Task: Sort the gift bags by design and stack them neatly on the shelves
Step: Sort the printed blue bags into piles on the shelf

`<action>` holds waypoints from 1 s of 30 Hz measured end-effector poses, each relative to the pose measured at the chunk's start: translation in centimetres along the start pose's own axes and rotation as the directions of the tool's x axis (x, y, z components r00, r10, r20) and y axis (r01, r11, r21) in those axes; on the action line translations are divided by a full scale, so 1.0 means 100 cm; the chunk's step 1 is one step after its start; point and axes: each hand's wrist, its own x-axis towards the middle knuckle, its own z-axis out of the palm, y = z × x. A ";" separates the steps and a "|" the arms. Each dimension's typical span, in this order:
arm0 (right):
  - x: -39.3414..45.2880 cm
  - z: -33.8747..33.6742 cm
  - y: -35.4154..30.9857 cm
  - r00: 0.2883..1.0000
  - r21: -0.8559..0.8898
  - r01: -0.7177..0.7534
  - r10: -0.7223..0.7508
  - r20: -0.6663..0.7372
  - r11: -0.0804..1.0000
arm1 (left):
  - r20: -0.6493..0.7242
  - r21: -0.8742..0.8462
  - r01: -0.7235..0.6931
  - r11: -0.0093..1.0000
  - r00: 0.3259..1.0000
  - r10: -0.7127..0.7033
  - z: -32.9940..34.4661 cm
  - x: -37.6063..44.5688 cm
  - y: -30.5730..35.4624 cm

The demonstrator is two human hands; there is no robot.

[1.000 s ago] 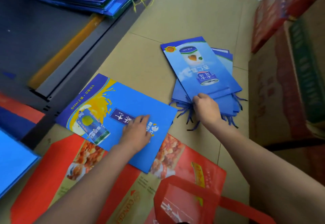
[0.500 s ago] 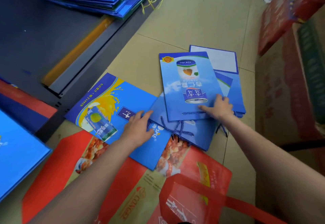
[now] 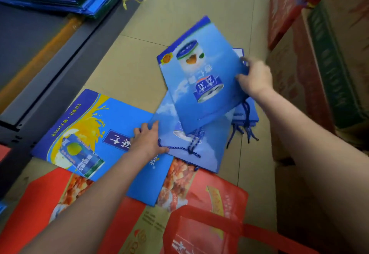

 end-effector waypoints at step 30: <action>-0.105 0.118 -0.068 0.873 -0.071 0.217 -0.161 0.461 0.974 | -0.162 0.088 -0.057 0.994 0.984 0.071 0.002 -0.104 -0.129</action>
